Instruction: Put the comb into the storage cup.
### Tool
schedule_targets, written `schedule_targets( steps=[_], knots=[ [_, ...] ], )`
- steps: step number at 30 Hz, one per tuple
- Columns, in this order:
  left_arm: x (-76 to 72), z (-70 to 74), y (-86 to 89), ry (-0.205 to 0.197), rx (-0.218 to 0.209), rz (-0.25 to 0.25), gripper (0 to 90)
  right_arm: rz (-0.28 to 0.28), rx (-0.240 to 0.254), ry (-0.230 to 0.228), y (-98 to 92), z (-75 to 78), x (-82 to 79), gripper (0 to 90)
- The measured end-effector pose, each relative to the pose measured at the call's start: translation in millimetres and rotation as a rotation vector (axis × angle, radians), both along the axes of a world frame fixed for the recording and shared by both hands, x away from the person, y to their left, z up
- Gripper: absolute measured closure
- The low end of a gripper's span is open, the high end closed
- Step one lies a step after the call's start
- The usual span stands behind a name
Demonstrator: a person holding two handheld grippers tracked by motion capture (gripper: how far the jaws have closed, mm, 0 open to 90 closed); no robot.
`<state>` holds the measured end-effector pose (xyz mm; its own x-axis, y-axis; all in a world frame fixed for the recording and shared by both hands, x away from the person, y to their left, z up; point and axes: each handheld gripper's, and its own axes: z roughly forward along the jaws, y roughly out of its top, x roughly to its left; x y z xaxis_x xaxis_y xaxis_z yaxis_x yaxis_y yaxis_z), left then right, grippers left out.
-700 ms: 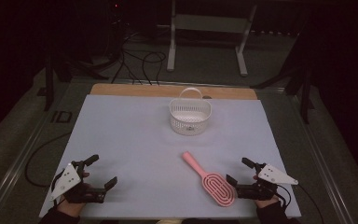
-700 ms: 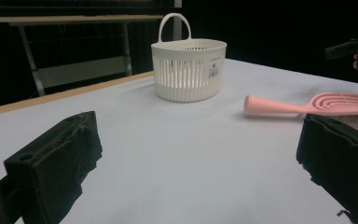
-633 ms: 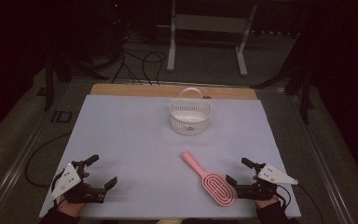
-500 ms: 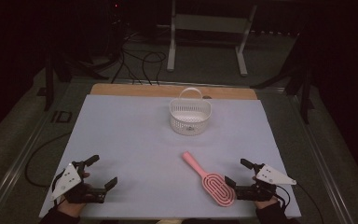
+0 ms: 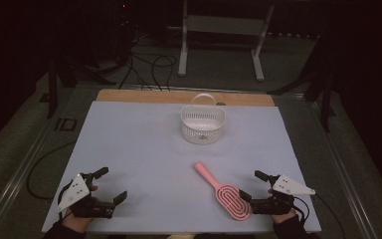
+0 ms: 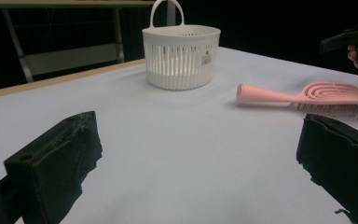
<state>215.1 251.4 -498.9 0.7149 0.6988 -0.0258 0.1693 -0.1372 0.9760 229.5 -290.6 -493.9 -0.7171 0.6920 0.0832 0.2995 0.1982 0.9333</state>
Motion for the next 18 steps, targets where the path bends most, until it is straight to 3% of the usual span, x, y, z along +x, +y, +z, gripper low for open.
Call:
schedule_targets(
  steps=[15, 18],
  knots=[
    [-0.8, 0.4, 0.4, -0.007, -0.005, 0.004, 0.0, 0.032, -0.014, -0.002, 3.2, 11.7, -2.9, 8.7],
    [-0.8, 0.1, 0.2, -0.006, -0.007, 0.005, 0.0, 0.042, 0.001, -0.004, 3.9, 17.6, -3.3, 8.6]
  ],
)
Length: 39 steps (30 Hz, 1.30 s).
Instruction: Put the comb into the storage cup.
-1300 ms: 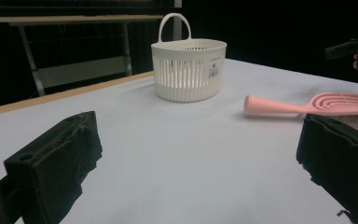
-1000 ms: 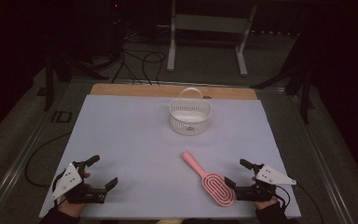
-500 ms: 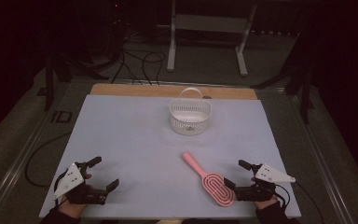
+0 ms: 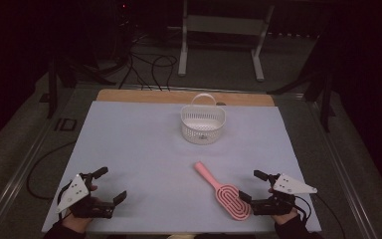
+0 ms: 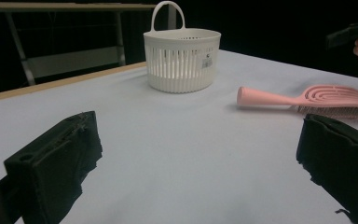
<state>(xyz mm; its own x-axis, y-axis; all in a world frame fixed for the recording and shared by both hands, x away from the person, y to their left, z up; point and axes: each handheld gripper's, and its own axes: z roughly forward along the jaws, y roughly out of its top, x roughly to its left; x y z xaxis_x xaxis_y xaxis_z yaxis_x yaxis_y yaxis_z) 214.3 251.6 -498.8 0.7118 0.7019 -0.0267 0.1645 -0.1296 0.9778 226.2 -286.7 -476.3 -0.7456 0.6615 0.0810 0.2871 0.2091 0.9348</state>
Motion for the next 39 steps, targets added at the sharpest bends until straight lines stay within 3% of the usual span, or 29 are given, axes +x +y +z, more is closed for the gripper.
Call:
schedule_targets(
  steps=[5, 12, 25, 39],
  knots=[
    [0.3, -0.4, -0.6, -0.003, -0.001, -0.002, 0.0, 0.014, 0.008, -0.007, -0.4, 9.7, 2.8, 8.6],
    [0.3, -0.4, -0.1, -0.004, -0.003, 0.002, 0.0, 0.046, -0.017, -0.03, 6.0, 24.6, 13.1, 8.7],
    [-0.5, 0.3, -0.3, -0.009, 0.001, -0.003, 0.0, 0.168, -0.045, -0.036, 35.4, 49.4, 36.7, 8.6],
    [-0.6, 0.4, -0.3, -0.009, -0.001, -0.005, 0.0, 0.259, -0.076, 0.006, 65.0, 51.8, 63.1, 8.7]
  ],
)
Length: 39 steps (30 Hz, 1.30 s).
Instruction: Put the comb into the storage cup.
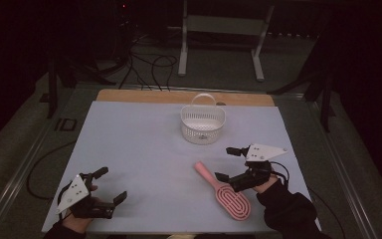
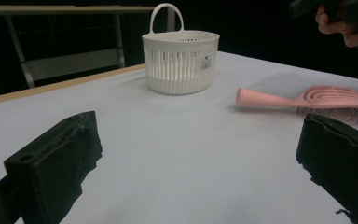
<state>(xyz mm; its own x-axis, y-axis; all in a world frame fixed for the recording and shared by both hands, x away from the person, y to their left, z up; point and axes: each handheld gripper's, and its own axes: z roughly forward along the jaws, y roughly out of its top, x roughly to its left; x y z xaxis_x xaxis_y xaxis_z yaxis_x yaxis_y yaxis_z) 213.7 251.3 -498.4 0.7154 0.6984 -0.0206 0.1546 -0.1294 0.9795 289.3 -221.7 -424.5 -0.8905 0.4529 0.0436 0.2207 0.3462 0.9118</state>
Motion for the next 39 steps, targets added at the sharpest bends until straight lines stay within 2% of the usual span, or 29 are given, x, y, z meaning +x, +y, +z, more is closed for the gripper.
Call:
schedule_targets(
  steps=[4, 5, 15, 23, 25, 32, 34, 35, 38, 39],
  knots=[
    [0.1, 0.0, -0.1, 0.0, 0.0, -0.002, 0.0, 0.015, -0.018, 0.009, 5.1, -2.3, 3.4, 9.4],
    [0.1, 0.0, -0.1, 0.0, 0.001, -0.002, 0.0, 0.022, -0.041, 0.007, 8.8, -4.2, 5.3, 13.0],
    [-0.1, 0.2, -0.4, -0.002, -0.001, -0.003, 0.0, 0.085, -0.104, 0.033, 25.3, -12.0, 12.0, 30.0],
    [0.6, -0.2, -0.2, -0.001, -0.003, -0.005, 0.0, 0.149, -0.216, 0.06, 40.5, -23.9, 18.5, 51.3],
    [0.5, -0.1, -0.2, -0.001, -0.003, -0.007, 0.0, 0.149, -0.25, 0.064, 44.1, -26.9, 19.3, 57.0],
    [0.8, -0.4, -0.2, 0.0, -0.009, -0.008, 0.0, 0.164, -0.312, 0.07, 54.3, -34.5, 22.0, 77.3],
    [1.0, -0.4, -0.1, 0.002, -0.01, -0.009, 0.0, 0.166, -0.322, 0.075, 55.6, -35.6, 22.6, 79.6],
    [1.1, -0.5, -0.1, 0.003, -0.01, -0.01, 0.0, 0.182, -0.358, 0.076, 59.3, -39.0, 25.6, 86.4],
    [1.5, -0.7, 0.0, 0.003, -0.012, -0.011, 0.0, 0.188, -0.376, 0.075, 61.7, -40.5, 27.0, 89.6],
    [1.5, -0.7, 0.1, 0.003, -0.013, -0.011, 0.0, 0.213, -0.404, 0.075, 64.2, -41.9, 29.0, 90.0]
  ],
)
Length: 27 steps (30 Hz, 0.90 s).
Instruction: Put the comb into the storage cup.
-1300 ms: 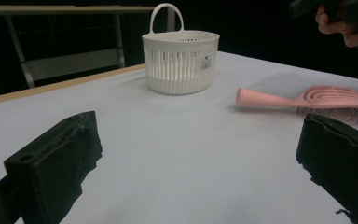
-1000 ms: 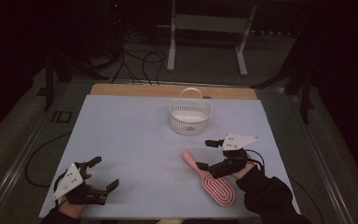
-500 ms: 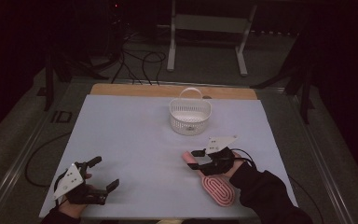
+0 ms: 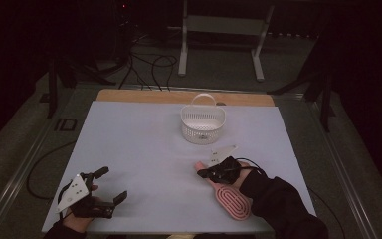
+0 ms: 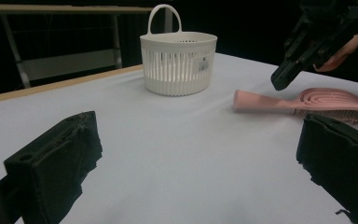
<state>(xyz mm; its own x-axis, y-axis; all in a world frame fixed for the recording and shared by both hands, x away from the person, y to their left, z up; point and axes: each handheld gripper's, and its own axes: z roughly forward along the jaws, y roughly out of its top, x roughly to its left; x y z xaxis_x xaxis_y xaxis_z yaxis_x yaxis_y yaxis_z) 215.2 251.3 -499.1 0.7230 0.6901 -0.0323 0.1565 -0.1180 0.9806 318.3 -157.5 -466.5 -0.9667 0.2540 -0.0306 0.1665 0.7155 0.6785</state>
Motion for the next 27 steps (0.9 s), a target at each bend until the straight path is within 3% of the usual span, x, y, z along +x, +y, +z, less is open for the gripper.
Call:
schedule_targets(
  steps=[8, 15, 27],
  knots=[
    [0.3, -0.3, 0.3, 0.002, -0.004, -0.001, 0.0, 0.082, -0.09, 0.016, 11.0, -9.2, 3.4, 90.0],
    [0.6, -0.6, 0.7, 0.004, -0.007, -0.001, 0.0, 0.055, -0.134, 0.027, 12.9, -15.1, 10.8, 90.0],
    [0.8, -0.8, 0.6, 0.005, -0.008, -0.002, 0.0, 0.041, -0.163, 0.037, 10.4, -22.4, 17.7, 90.0]
  ],
)
